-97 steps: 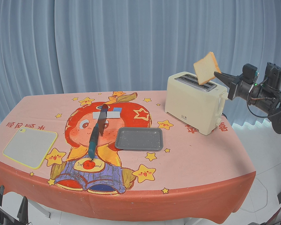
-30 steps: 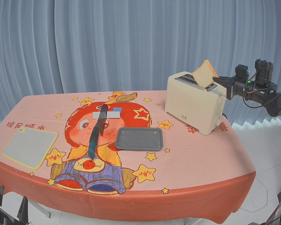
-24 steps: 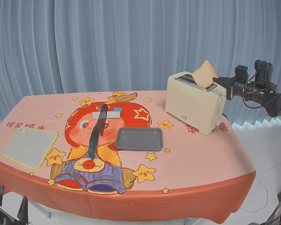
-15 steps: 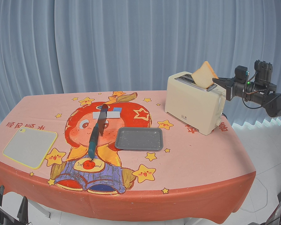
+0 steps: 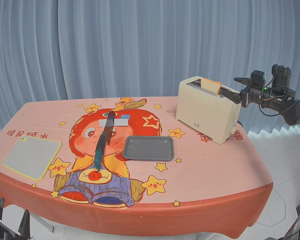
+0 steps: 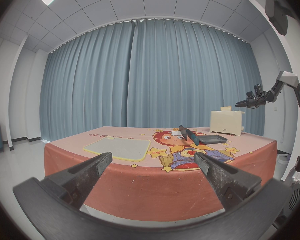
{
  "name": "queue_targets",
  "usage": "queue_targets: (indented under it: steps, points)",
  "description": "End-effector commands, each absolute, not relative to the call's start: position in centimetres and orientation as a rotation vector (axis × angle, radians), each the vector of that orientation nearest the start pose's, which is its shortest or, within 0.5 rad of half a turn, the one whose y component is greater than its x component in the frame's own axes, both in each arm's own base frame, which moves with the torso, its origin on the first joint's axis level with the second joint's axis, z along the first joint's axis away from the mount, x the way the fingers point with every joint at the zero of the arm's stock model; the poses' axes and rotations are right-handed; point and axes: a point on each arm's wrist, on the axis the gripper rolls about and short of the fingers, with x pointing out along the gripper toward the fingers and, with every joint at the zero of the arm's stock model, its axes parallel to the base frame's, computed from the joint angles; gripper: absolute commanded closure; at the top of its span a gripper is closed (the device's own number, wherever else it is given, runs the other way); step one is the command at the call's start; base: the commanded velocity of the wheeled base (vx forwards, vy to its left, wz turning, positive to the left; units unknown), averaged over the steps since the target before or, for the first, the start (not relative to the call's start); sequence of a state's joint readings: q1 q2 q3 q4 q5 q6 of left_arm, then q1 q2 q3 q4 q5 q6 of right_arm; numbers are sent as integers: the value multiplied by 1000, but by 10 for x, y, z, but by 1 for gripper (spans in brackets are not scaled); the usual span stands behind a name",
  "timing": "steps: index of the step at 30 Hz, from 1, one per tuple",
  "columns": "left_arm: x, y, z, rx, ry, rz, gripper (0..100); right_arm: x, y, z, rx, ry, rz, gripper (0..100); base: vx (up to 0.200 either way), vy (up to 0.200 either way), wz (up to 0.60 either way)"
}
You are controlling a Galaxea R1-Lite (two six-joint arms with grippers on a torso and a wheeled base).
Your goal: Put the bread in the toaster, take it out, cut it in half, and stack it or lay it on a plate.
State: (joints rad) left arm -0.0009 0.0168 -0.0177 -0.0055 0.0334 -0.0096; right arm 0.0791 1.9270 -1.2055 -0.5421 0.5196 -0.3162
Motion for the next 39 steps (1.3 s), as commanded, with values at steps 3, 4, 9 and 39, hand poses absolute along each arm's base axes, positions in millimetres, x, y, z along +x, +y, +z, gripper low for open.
queue_targets:
  steps: [3, 4, 9, 39]
  points:
    - [-21, 1, 77, -11, 12, 32, 0, 380, 43, 211, -268, 67, 614, 0, 0, 0, 0]
    - [-21, 1, 77, -9, 12, 32, 0, 380, 43, 211, -267, 66, 613, 0, 0, 0, 0]
    - [-21, 1, 77, -9, 12, 32, 0, 376, 43, 215, -267, 59, 607, 0, 0, 0, 0]
    - [-21, 1, 77, -11, 12, 32, 0, 283, 41, 234, 145, 168, 359, 0, 0, 0, 0]
